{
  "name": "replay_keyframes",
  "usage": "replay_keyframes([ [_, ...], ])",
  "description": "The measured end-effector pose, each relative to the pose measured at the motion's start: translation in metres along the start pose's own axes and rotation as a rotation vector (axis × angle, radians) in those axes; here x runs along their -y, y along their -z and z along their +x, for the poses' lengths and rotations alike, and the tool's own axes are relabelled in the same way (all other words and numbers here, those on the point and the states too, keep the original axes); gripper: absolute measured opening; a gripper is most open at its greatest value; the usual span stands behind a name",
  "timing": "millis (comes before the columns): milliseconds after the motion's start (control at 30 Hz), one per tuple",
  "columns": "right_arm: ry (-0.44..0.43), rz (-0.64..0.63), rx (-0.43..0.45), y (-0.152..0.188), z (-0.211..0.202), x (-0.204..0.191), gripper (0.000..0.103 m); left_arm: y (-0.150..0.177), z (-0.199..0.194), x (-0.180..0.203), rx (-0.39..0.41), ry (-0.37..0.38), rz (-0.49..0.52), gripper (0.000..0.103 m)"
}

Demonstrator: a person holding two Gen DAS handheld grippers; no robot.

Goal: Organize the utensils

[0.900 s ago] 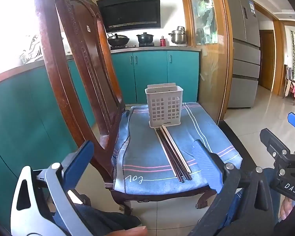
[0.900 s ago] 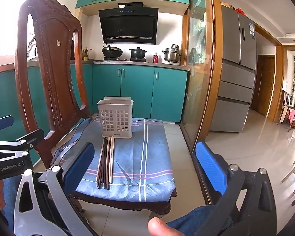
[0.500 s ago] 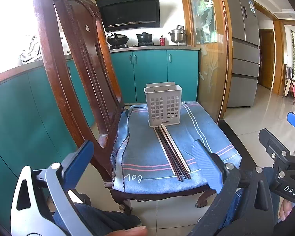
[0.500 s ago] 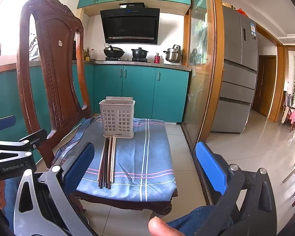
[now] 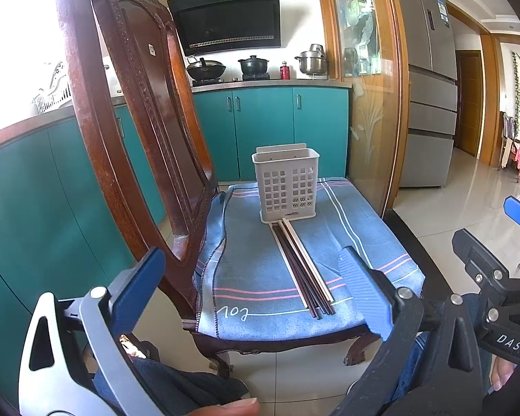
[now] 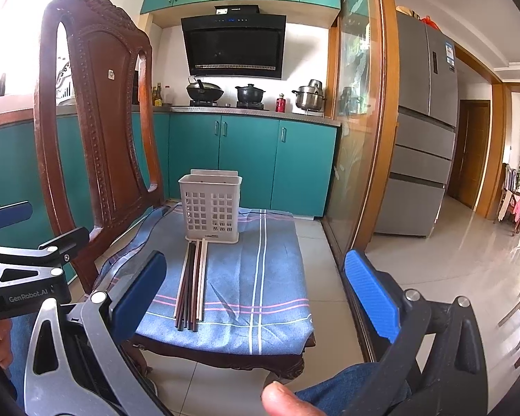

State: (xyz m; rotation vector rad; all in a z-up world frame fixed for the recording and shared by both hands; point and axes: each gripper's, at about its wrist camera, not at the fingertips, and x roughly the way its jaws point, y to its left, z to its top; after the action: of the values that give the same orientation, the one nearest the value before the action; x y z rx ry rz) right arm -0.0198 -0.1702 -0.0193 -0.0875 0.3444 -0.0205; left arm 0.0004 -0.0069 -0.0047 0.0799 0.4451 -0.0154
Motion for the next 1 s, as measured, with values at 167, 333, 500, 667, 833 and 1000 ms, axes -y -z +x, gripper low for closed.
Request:
replay_keyframes([
  [167, -0.002, 0.0, -0.002, 0.0006, 0.0, -0.0006, 0.1, 0.0, 0.0001, 0.0001, -0.001, 0.0, 0.0, 0.099],
  [333, -0.002, 0.001, -0.002, 0.0014, -0.0004, -0.0008, 0.1, 0.0005, -0.0003, 0.0018, -0.002, 0.0, -0.002, 0.099],
  [500, -0.002, -0.001, 0.0, 0.0012, -0.0007, -0.0011, 0.1, 0.0023, -0.0015, 0.0032, -0.002, 0.003, -0.003, 0.099],
  [667, -0.003, -0.002, 0.001, 0.0021, -0.0003, -0.0025, 0.1, 0.0025, -0.0027, 0.0014, 0.002, 0.007, -0.007, 0.099],
  [833, -0.003, -0.002, 0.0, 0.0023, -0.0003, -0.0027, 0.1, 0.0013, -0.0025, -0.0003, 0.001, 0.008, -0.008, 0.099],
  [1000, -0.003, -0.002, 0.001, 0.0027, -0.0004, -0.0025, 0.1, 0.0012, -0.0026, -0.0001, 0.0, 0.008, -0.008, 0.099],
])
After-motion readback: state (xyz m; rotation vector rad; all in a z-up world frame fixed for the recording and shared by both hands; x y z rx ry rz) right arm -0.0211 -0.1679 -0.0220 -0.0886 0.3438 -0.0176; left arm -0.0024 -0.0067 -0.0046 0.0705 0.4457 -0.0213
